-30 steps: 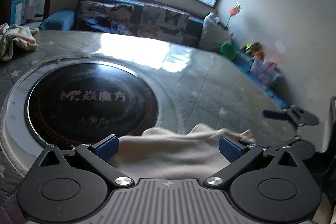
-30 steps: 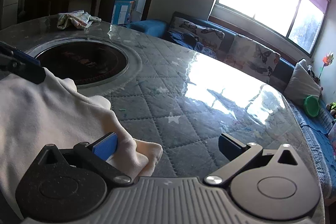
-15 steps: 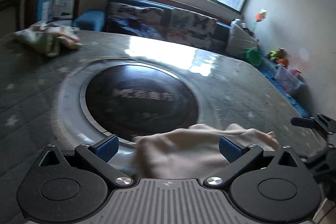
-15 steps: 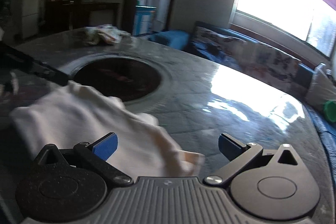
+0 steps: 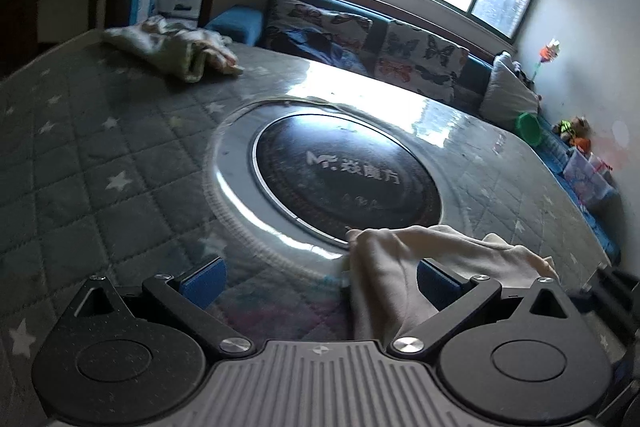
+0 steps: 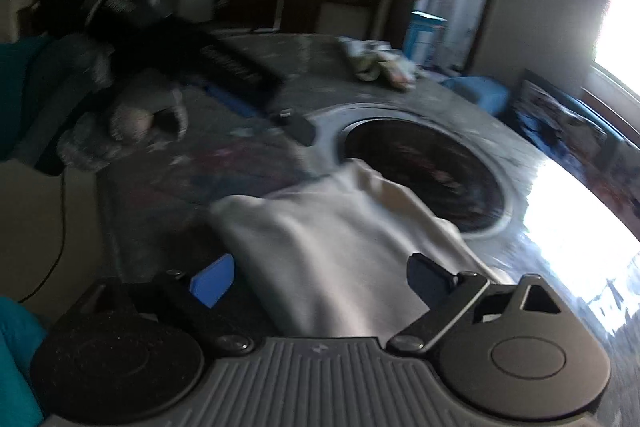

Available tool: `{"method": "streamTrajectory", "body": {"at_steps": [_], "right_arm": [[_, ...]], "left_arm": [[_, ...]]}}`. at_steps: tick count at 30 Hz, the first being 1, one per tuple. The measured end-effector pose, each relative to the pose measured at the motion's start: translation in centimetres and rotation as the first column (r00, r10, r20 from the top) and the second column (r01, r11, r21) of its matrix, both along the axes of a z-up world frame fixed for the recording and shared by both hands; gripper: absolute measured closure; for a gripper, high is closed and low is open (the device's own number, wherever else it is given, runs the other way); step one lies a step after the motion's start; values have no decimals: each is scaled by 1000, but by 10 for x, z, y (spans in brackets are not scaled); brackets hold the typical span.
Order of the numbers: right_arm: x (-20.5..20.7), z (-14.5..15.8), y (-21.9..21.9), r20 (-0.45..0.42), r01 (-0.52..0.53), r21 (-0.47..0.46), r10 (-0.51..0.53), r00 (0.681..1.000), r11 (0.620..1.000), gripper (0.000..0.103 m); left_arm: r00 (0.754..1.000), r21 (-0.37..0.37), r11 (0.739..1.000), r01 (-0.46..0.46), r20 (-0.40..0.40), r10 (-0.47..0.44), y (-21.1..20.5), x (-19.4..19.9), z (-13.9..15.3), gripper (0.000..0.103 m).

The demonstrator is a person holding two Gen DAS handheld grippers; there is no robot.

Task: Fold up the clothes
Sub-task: 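Grasp the bundle edge with the left gripper while the right gripper grasps beside it, then lift the bundle with both grippers and carry it across the mattress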

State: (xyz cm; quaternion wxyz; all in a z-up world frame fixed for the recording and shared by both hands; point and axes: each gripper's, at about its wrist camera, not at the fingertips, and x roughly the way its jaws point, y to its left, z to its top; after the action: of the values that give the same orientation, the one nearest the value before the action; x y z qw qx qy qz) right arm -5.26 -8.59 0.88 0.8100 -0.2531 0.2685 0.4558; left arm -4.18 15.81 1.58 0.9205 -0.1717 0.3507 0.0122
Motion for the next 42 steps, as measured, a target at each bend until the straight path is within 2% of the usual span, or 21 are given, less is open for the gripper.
{"method": "streamTrajectory", "body": {"at_steps": [5,9,10,14,17,22,27,29,32,37,42], "right_arm": [[-16,-6,28,7,-91,-41,92,996,995,18],[-24,-14,48,0,-137,-67,137,991,988,21],[-24,-16,51,-2,-142,-74,143,990,987,25],[-22,-23,57,-1,-133,-93,133,991,987,34],[-17,-23,61,-13,-118,-88,117,993,989,37],[-17,-25,62,17,-119,-90,121,993,989,43],[-14,-24,60,15,-110,-79,112,994,991,62],[-10,-21,57,6,-94,-58,94,996,994,74],[3,-13,50,-63,-61,3,61,996,998,82],[23,-5,32,-220,-6,121,33,975,993,87],[40,1,12,-307,45,207,22,951,977,90]], "left_arm": [[999,-63,998,-31,-38,28,10,-2,-6,0],[997,-126,991,-43,-61,35,13,-4,-11,0],[997,-136,990,-44,-64,36,13,-4,-12,0],[996,-167,985,-47,-78,34,14,-2,-16,0],[995,-193,980,-51,-92,34,15,0,-20,0],[994,-213,975,-62,-100,41,15,2,-23,0],[994,-235,970,-62,-106,38,15,4,-23,0],[993,-248,966,-68,-108,42,15,5,-23,0],[993,-278,958,-73,-114,43,14,7,-23,0],[992,-350,934,-71,-124,29,8,11,-24,0],[989,-412,905,-106,-138,53,6,15,-26,0]]}}
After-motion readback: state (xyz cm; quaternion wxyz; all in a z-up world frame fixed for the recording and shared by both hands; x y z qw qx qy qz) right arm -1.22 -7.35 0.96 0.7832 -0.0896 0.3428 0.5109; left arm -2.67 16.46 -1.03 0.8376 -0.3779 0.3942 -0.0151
